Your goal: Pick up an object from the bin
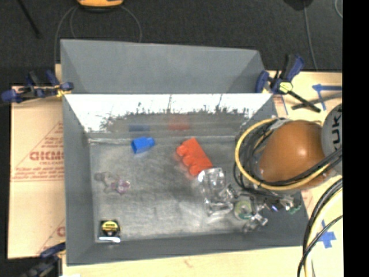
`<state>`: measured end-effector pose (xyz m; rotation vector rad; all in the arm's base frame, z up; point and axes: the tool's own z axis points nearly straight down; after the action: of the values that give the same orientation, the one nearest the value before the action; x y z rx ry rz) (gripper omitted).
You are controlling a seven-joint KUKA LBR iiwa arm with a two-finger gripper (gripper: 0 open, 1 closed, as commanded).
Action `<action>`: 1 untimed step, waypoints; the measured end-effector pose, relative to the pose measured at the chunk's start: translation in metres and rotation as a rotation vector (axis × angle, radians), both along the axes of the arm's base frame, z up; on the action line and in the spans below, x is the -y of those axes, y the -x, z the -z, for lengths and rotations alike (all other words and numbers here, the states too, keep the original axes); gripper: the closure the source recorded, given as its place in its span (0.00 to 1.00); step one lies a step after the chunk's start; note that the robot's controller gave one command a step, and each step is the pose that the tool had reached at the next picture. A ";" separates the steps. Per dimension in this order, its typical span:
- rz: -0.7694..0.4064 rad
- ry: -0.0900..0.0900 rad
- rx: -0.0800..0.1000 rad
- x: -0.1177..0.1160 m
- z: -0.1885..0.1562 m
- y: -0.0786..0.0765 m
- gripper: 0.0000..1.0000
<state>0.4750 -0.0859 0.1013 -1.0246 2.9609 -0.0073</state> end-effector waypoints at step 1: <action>-0.212 0.003 0.009 -0.003 0.005 -0.007 0.00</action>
Offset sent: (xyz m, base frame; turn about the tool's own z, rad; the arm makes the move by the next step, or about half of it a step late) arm -0.0010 0.0183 -0.0313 -0.4076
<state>0.4824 -0.0826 0.0960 -1.3292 2.8286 -0.0146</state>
